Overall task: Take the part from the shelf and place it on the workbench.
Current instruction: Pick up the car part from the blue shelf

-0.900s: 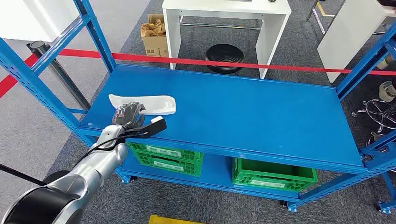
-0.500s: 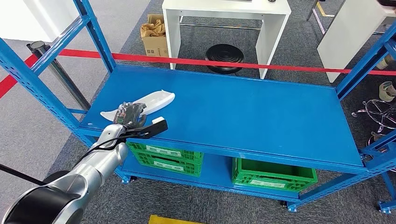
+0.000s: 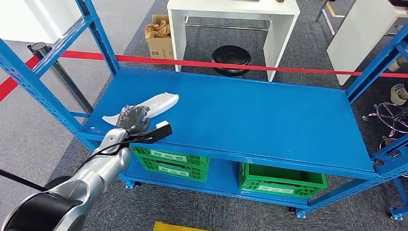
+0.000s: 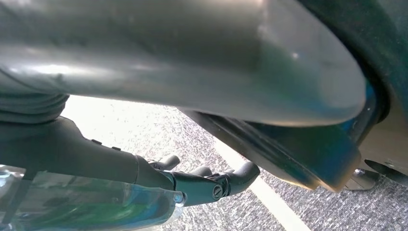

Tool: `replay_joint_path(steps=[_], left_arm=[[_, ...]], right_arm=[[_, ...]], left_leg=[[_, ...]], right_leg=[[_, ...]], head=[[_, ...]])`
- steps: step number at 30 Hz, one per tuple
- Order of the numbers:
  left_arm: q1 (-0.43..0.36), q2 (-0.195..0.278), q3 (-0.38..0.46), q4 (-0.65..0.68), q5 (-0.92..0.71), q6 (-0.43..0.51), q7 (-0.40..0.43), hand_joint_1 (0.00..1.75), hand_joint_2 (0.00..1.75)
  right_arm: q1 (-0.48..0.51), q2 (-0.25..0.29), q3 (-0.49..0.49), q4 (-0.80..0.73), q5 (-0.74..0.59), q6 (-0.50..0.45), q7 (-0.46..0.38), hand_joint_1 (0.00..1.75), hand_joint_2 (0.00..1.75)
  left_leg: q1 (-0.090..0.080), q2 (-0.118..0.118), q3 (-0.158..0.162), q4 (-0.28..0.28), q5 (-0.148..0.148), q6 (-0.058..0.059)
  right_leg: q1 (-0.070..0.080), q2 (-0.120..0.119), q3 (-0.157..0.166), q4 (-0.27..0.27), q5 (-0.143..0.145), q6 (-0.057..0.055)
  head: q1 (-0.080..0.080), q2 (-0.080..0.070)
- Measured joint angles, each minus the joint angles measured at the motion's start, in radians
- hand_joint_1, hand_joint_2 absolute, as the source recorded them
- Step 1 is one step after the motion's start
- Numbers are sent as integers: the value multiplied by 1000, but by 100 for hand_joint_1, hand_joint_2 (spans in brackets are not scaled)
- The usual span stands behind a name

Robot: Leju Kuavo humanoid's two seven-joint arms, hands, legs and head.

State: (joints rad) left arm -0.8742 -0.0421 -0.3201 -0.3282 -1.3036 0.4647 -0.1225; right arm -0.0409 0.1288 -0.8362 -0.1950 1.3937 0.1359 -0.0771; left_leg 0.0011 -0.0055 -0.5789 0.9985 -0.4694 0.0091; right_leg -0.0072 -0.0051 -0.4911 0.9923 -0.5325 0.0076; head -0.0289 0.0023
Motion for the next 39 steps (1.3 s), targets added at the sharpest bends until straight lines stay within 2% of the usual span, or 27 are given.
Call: replay_joint_path(steps=[10,12,15,17,18,21,23,28,31,35,39], left_arm=[[8,6,3,0,29,61,-36,175,175],[14,5,18,-7,93,96,-108,175,175],[39,-8,81,-55,330,101,-348,175,175],[75,-23,131,-136,531,43,-494,175,175],[101,-29,146,-193,624,8,-533,175,175],[207,-37,156,-428,907,-117,-568,175,175],[277,-36,149,-594,1039,-175,-572,175,175],[406,-20,105,-914,1171,-244,-576,175,175],[464,-8,54,-1065,1259,-363,-577,175,175],[515,0,-3,-1195,1324,-474,-577,175,175],[567,6,-54,-1311,1386,-658,-578,175,175]], right_arm=[[0,0,0,0,3,-5,0,0,0],[0,1,0,0,2,-9,-2,0,0],[0,2,-1,0,-6,-17,-9,0,0],[-1,3,-2,0,-11,-22,-14,0,0],[-1,4,-2,0,-13,-25,-17,0,0],[-1,4,-3,0,-19,-28,-27,0,0],[-1,4,-3,0,-20,-28,-32,0,0],[-5,4,-3,0,-20,-26,-39,0,0],[-6,3,-5,0,-22,-24,-43,0,0],[-8,2,-9,0,-23,-24,-45,0,0],[-8,2,-13,0,-29,-27,-48,0,0]], left_leg=[[0,0,0,0,0,0],[0,0,0,0,0,0],[0,0,0,0,0,0],[0,1,0,0,0,0],[0,1,0,0,0,0],[-1,2,0,0,-1,0],[-1,2,-1,0,-1,-1],[-1,1,-1,0,-1,-1],[0,0,-1,0,-1,-1],[-1,1,-1,0,-1,-1],[-1,0,0,0,-2,-1]], right_leg=[[0,0,0,0,0,0],[0,0,0,0,0,0],[0,0,-1,0,0,0],[0,0,-1,0,0,0],[0,1,-1,0,0,0],[0,2,-1,0,0,0],[0,1,-2,0,0,0],[0,1,-1,0,-1,1],[0,0,-1,0,-1,1],[0,0,-1,0,-1,1],[0,0,-2,-1,-1,1]], head=[[0,0],[0,0],[0,0],[0,0],[0,0],[0,0],[0,0],[0,0],[0,0],[0,0],[0,0]])
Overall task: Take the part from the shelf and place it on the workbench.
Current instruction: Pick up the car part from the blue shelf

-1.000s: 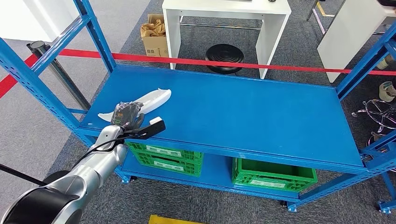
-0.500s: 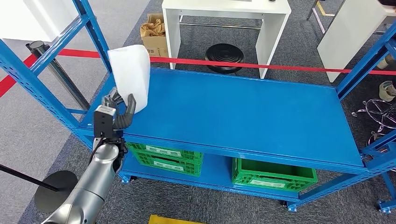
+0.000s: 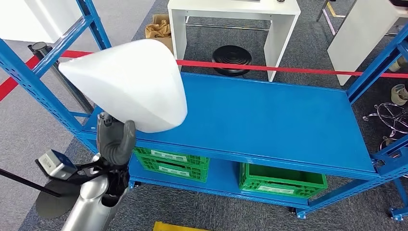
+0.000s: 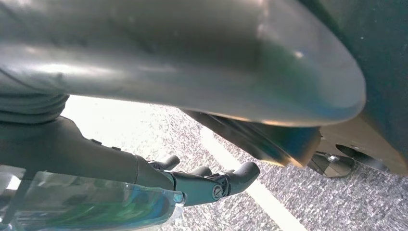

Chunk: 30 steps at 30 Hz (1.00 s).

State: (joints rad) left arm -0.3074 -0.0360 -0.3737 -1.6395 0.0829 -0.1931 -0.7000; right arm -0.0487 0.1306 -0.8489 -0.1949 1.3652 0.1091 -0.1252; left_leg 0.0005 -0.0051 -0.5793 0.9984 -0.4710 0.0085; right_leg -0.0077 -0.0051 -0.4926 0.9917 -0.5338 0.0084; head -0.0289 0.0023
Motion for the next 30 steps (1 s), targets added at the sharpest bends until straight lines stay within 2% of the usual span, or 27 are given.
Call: replay_joint_path(steps=[4,10,14,16,18,20,21,22,23,24,26,27,30], left_arm=[[34,0,-58,-82,31,-102,0,175,175],[38,3,-109,-147,41,-124,0,175,175],[37,12,-130,-173,43,-119,0,175,175],[33,17,-142,-186,41,-108,0,175,175],[26,22,-155,-191,42,-94,0,175,175],[23,29,-165,-192,44,-85,0,175,175],[23,32,-169,-191,44,-82,0,175,175],[23,36,-173,-191,45,-80,0,175,175],[23,39,-176,-191,45,-79,0,175,175],[22,42,-179,-191,46,-76,0,175,175],[19,46,-186,-191,46,-69,0,175,175],[17,48,-189,-191,46,-65,0,175,175],[12,52,-198,-192,46,-54,0,175,175]], right_arm=[[-3,0,-10,0,-9,-4,7,0,0],[-10,0,-15,0,-7,-5,31,0,0],[-14,0,-15,0,-9,-5,51,0,0],[-16,-3,-17,0,-10,-5,64,0,0],[-17,-9,-19,0,-10,-4,81,0,0],[-17,-17,-21,0,-10,-1,98,0,0],[-15,-22,-22,0,-10,0,104,0,0],[-14,-26,-23,0,-10,1,109,0,0],[-13,-31,-23,0,-11,2,113,0,0],[-13,-35,-23,0,-11,3,115,0,0],[-14,-40,-24,1,-10,4,118,0,0],[-15,-41,-24,1,-10,4,119,0,0],[-16,-44,-24,2,-8,6,118,0,0]], left_leg=[[-2,0,0,1,-2,1],[-7,0,0,3,-5,6],[-12,0,1,4,-7,17],[-6,2,6,-6,1,27],[0,4,10,-16,6,33],[1,5,9,-17,7,34],[1,5,9,-16,7,34],[2,4,9,-16,7,33],[3,4,9,-15,7,32],[5,3,10,-13,6,29],[6,0,5,-5,5,16],[4,-2,2,-1,6,9],[4,-7,-6,4,14,-8]], right_leg=[[-1,0,0,-1,0,0],[-6,0,1,-1,0,4],[-11,0,4,-4,0,15],[-12,1,2,7,-11,21],[-12,2,-32,82,-58,25],[-12,3,-102,222,-117,30],[-13,3,-130,276,-129,32],[-14,3,-143,294,-121,34],[-17,3,-135,270,-92,35],[-20,3,-109,208,-51,37],[-25,7,-49,77,7,39],[-25,11,-33,41,19,37],[-24,17,-39,32,26,19]], head=[[0,0],[0,0],[0,0],[0,0],[3,0],[6,0],[6,0],[6,0],[6,0],[6,0],[7,0],[8,0],[8,0]])
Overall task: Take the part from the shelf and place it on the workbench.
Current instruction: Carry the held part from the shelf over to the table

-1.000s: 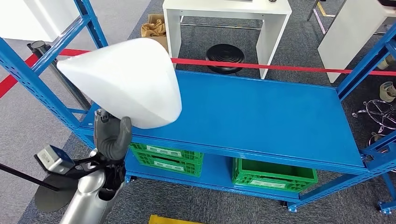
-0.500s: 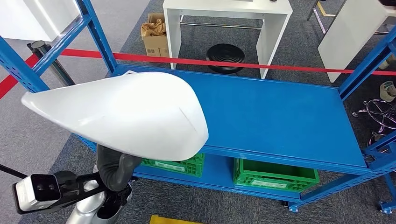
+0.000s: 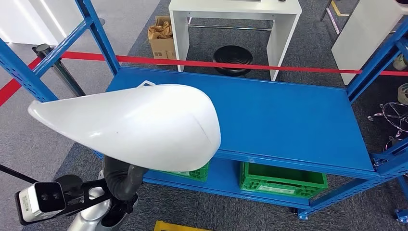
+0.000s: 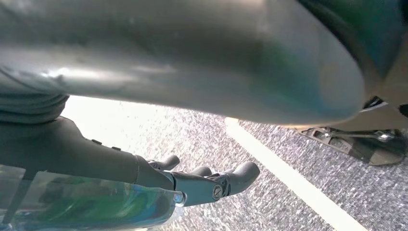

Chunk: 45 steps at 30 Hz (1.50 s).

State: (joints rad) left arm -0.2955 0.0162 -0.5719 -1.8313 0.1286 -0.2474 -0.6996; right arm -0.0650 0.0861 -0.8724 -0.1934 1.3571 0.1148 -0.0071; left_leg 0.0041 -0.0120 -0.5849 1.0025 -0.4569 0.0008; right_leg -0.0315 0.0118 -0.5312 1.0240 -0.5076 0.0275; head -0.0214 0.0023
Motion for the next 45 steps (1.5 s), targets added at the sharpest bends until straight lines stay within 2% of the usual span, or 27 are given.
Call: replay_joint_path(steps=[2,5,6,7,8,9,11,13,16,18,20,21,22,23,25,27,29,31,32,33,36,37,38,39,41,43,45], left_arm=[[-2,3,-6,0,-1,6,0,175,175],[-3,10,-15,0,-6,12,0,175,175],[-2,13,-17,0,-9,14,0,175,175],[-1,15,-20,0,-12,15,0,175,175],[-1,18,-23,-1,-14,15,0,175,175],[0,20,-24,-3,-17,15,0,175,175],[0,23,-26,-10,-22,15,0,175,175],[0,24,-27,-18,-26,15,0,175,175],[1,27,-29,-23,-30,14,0,175,175],[1,27,-30,-25,-32,12,0,175,175],[5,27,-32,-26,-33,5,0,175,175],[9,27,-33,-26,-34,1,0,175,175],[14,28,-35,-26,-35,-3,0,175,175],[17,29,-36,-27,-35,-6,0,175,175],[22,31,-37,-29,-35,-12,0,175,175],[24,32,-37,-34,-34,-16,0,175,175],[25,33,-38,-39,-34,-16,0,175,175],[26,34,-39,-40,-33,-16,0,175,175],[27,35,-39,-41,-33,-16,0,175,175],[28,37,-40,-42,-33,-16,0,175,175],[31,40,-41,-43,-33,-18,0,175,175],[31,41,-42,-43,-32,-21,0,175,175],[32,43,-42,-43,-31,-25,0,175,175],[32,44,-43,-43,-29,-31,0,175,175],[30,46,-43,-43,-24,-44,0,175,175],[21,46,-45,-43,-18,-56,0,175,175],[12,46,-47,-42,-14,-66,0,175,175]], right_arm=[[-2,-1,0,0,1,0,-6,0,0],[-5,-2,0,0,4,0,-21,0,0],[-5,-2,0,0,5,0,-25,0,0],[-5,-2,0,0,6,0,-29,0,0],[-5,-2,0,0,8,0,-31,0,0],[-5,-2,0,0,9,1,-33,0,0],[-6,-1,0,0,10,3,-35,0,0],[-6,-1,0,0,10,8,-35,0,0],[-6,-1,0,0,10,12,-34,0,0],[-6,-1,0,0,10,16,-31,0,0],[-6,-3,0,0,8,24,-26,0,0],[-5,-3,0,0,5,29,-23,0,0],[-5,-4,-1,0,2,34,-19,0,0],[-5,-5,-3,0,-2,39,-15,0,0],[-6,-8,-9,0,-9,47,-7,0,0],[-8,-10,-14,0,-12,50,-4,0,0],[-10,-11,-15,0,-14,51,-3,0,0],[-10,-12,-16,0,-15,52,-2,0,0],[-11,-12,-16,0,-16,53,-2,0,0],[-11,-12,-16,0,-16,53,-2,0,0],[-12,-13,-19,1,-24,59,4,0,0],[-12,-13,-22,1,-31,64,11,0,0],[-12,-14,-28,0,-38,71,22,0,0],[-12,-15,-34,0,-46,79,35,0,0],[-11,-18,-45,0,-54,97,65,0,0],[-10,-21,-54,0,-57,112,92,0,0],[-10,-25,-62,0,-57,119,109,0,0]], left_leg=[[4,2,-14,26,-28,-9],[6,5,-75,191,-143,-19],[6,5,-92,246,-169,-20],[6,5,-95,274,-177,-19],[5,5,-79,266,-167,-16],[5,6,-43,219,-143,-11],[0,7,56,72,-101,2],[-8,10,109,-15,-87,9],[-11,13,100,-31,-71,18],[-6,17,84,-38,-49,31],[-5,18,61,-37,-29,38],[-6,19,48,-36,-19,38],[-7,19,36,-35,-10,38],[-7,20,24,-33,-2,37],[-7,19,2,-25,11,33],[-10,18,-14,-15,21,25],[-11,18,-21,-11,33,13],[-10,16,-26,-9,39,2],[-9,15,-33,0,24,-5],[-7,14,-46,27,-10,-11],[-3,13,-99,203,-147,-25],[-2,13,-106,255,-161,-26],[-2,13,-100,279,-151,-26],[-2,15,-75,267,-124,-24],[-3,35,24,146,-77,-19],[-9,64,122,2,-82,-10],[-16,64,146,-55,-96,4]], right_leg=[[0,-2,-10,0,9,-17],[3,-8,-35,0,28,-36],[5,-10,-44,0,34,-38],[8,-11,-53,1,41,-38],[10,-12,-61,1,47,-38],[12,-13,-68,1,53,-37],[15,-12,-77,1,65,-33],[15,-13,-81,-1,77,-22],[13,-14,-86,-4,88,-1],[13,-12,-107,42,37,7],[13,-11,-144,161,-57,12],[13,-11,-158,222,-88,14],[14,-11,-159,262,-99,15],[14,-11,-144,267,-88,14],[13,-12,-60,168,-38,11],[15,-11,33,30,-23,3],[19,-9,61,-26,-32,-9],[18,-9,47,-26,-20,-25],[17,-11,38,-27,-11,-34],[15,-13,26,-28,-1,-41],[15,-16,-13,-27,30,-49],[15,-17,-27,-26,42,-48],[15,-20,-40,-25,52,-47],[15,-24,-52,-24,62,-46],[16,-33,-68,-23,77,-41],[19,-43,-74,-22,89,-31],[19,-61,-75,-24,98,-18]], head=[[-2,0],[-6,0],[-6,0],[-6,0],[-6,0],[-6,0],[-5,0],[-6,0],[-8,0],[-5,0],[0,0],[1,0],[1,0],[2,0],[2,0],[2,0],[1,0],[0,0],[-2,0],[-3,0],[-6,0],[-6,0],[-7,0],[-7,0],[-7,0],[-6,0],[-6,0]])
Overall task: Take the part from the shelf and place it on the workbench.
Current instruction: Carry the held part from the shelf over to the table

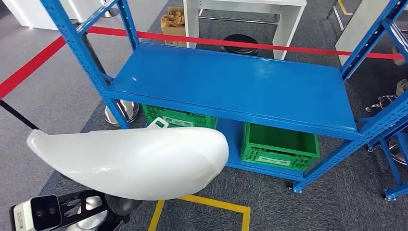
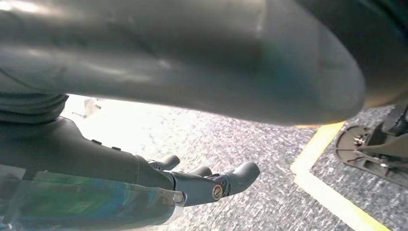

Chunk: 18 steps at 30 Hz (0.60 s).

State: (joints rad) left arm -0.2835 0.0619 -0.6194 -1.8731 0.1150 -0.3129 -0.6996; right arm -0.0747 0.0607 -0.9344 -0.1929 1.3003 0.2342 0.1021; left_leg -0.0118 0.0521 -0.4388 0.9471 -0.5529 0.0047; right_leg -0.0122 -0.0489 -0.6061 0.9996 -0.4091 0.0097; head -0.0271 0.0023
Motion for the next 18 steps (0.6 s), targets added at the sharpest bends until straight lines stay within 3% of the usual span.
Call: replay_joint_path(steps=[2,3,6,7,8,9,10,12,13,14,16,18], left_arm=[[-2,1,-2,4,1,-8,0,175,175],[-2,1,-4,8,0,-12,0,175,175],[0,3,-6,20,-14,-16,0,175,175],[2,4,-6,24,-21,-16,0,175,175],[4,5,-6,27,-26,-18,0,175,175],[5,6,-7,29,-30,-20,0,175,175],[4,6,-8,31,-31,-24,0,175,175],[-5,6,-14,35,-31,-33,4,175,175],[-11,5,-19,38,-32,-37,9,175,175],[-18,4,-25,42,-32,-39,15,175,175],[-28,1,-34,50,-31,-42,24,175,175],[-36,1,-40,59,-20,-49,29,175,175]], right_arm=[[-1,-5,-4,0,3,3,6,0,0],[-1,-7,-4,0,6,5,6,0,0],[2,-13,-3,0,28,16,-1,0,0],[4,-14,-1,0,39,20,-4,0,0],[6,-16,1,0,48,25,-5,0,0],[6,-18,4,0,55,30,-6,0,0],[7,-20,7,0,58,35,-4,0,0],[6,-24,9,0,58,45,5,0,0],[6,-26,9,0,57,49,13,0,0],[6,-29,9,0,56,52,21,0,0],[7,-34,9,0,55,54,34,0,0],[6,-38,9,0,53,54,41,0,0]], left_leg=[[2,-18,-15,-4,14,18],[3,-25,-22,-5,24,27],[1,-48,-49,-4,49,39],[-1,-57,-58,-1,55,41],[-2,-66,-64,2,60,41],[-4,-77,-70,6,64,40],[-4,-87,-73,10,66,39],[-5,-105,-81,20,69,35],[-4,-113,-87,24,71,31],[-3,-122,-93,28,73,26],[0,-141,-105,29,79,13],[0,-124,-121,49,65,1]], right_leg=[[-4,-8,-6,8,-3,12],[-6,0,-16,32,-24,17],[-5,35,-85,216,-141,25],[-5,40,-100,271,-166,26],[-4,42,-97,290,-171,24],[-3,45,-74,266,-157,20],[-3,53,-31,203,-130,15],[-4,94,53,60,-89,3],[-4,111,77,17,-81,-1],[-3,121,84,-1,-82,-3],[-1,107,83,-4,-79,-9],[-5,85,82,-10,-71,-19]], head=[[0,0],[2,0],[9,0],[9,0],[9,0],[9,0],[9,0],[8,0],[8,0],[8,0],[8,0],[5,0]])
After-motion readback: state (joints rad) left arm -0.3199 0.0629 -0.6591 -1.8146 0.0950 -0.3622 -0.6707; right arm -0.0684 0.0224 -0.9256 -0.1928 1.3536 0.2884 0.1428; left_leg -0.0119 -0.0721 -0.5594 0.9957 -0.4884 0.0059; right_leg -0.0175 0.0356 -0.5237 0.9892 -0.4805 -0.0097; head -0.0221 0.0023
